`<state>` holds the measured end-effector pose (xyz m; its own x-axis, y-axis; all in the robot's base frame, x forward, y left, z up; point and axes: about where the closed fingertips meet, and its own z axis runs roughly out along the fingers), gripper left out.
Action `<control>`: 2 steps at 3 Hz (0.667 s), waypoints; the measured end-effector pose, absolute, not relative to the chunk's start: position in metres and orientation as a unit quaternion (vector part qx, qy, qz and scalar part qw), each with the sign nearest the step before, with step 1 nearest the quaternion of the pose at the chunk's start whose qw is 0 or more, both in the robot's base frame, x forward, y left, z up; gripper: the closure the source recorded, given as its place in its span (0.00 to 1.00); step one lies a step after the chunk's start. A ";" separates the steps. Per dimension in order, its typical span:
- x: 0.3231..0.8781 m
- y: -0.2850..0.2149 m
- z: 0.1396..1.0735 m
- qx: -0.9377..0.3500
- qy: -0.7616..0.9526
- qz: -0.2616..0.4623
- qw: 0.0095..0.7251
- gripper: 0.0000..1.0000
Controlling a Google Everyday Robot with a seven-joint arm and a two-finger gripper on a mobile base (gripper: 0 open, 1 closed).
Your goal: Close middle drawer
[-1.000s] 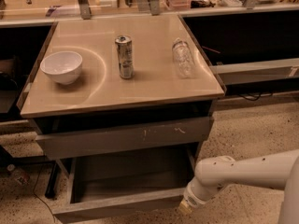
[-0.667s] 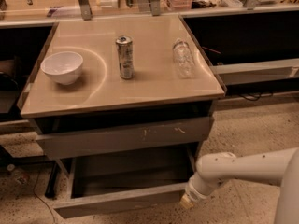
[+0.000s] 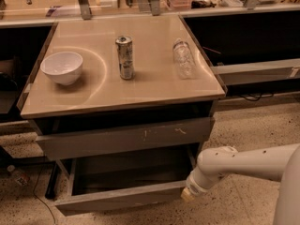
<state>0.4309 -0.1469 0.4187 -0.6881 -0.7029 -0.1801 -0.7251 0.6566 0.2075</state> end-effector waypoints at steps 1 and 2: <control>0.436 -0.148 0.421 -0.390 0.911 0.129 0.045 1.00; 0.432 -0.145 0.405 -0.374 0.915 0.146 0.042 1.00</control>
Offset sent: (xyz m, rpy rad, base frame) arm -0.0015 0.0063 -0.0352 0.0681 0.0462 -0.0825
